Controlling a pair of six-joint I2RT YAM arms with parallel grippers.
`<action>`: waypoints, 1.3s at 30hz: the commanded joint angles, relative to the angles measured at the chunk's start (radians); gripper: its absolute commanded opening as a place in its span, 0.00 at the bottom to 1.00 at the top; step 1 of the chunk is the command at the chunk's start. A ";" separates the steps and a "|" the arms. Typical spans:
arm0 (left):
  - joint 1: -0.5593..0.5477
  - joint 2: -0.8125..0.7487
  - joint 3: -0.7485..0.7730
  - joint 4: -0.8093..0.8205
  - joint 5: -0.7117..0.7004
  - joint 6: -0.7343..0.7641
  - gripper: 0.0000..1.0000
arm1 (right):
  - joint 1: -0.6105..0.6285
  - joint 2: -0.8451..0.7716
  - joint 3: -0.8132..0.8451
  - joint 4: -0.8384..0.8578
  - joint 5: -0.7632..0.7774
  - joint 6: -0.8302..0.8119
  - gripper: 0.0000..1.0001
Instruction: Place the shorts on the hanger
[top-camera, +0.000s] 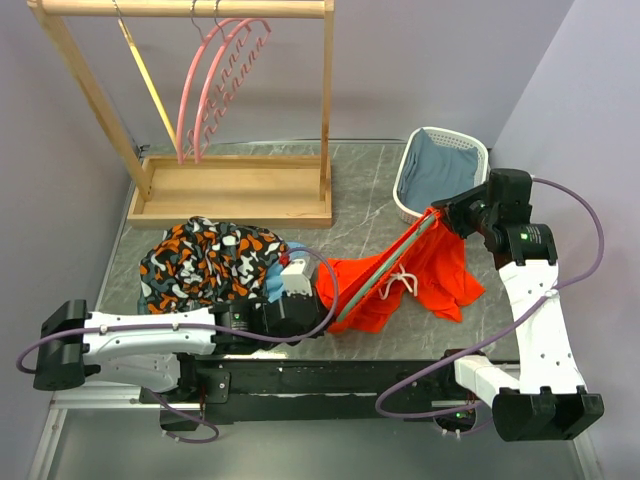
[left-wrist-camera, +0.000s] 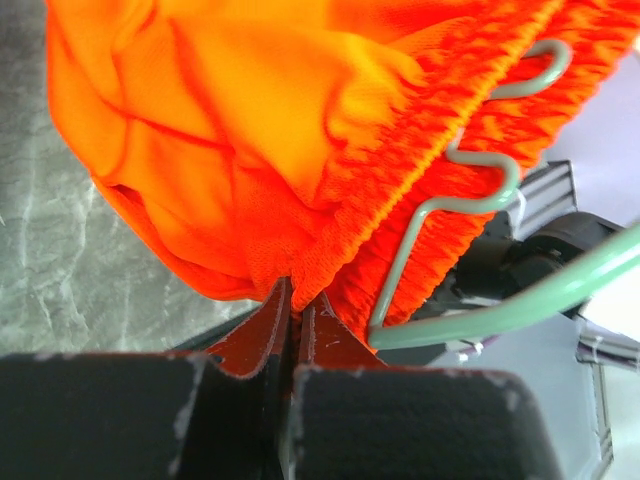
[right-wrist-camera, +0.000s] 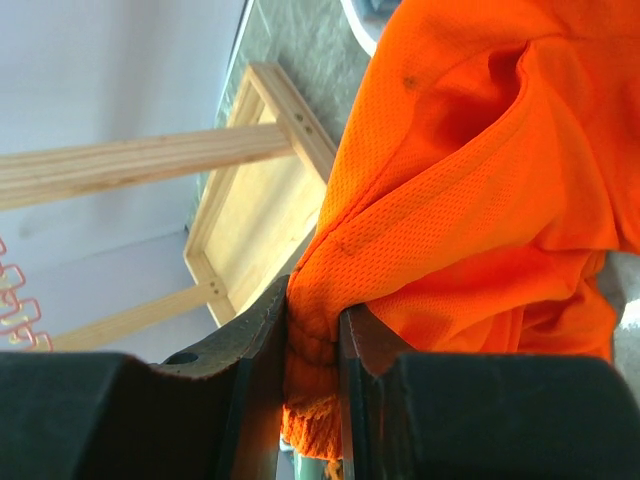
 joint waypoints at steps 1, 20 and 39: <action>-0.039 -0.019 0.076 -0.253 0.058 0.071 0.01 | -0.039 -0.036 0.031 0.242 0.224 -0.040 0.00; -0.085 -0.028 0.151 -0.339 0.097 0.067 0.01 | -0.044 -0.011 0.000 0.280 0.304 0.027 0.00; 0.094 0.165 0.582 -0.260 0.082 0.433 0.65 | 0.145 0.039 -0.019 0.176 0.198 0.072 0.00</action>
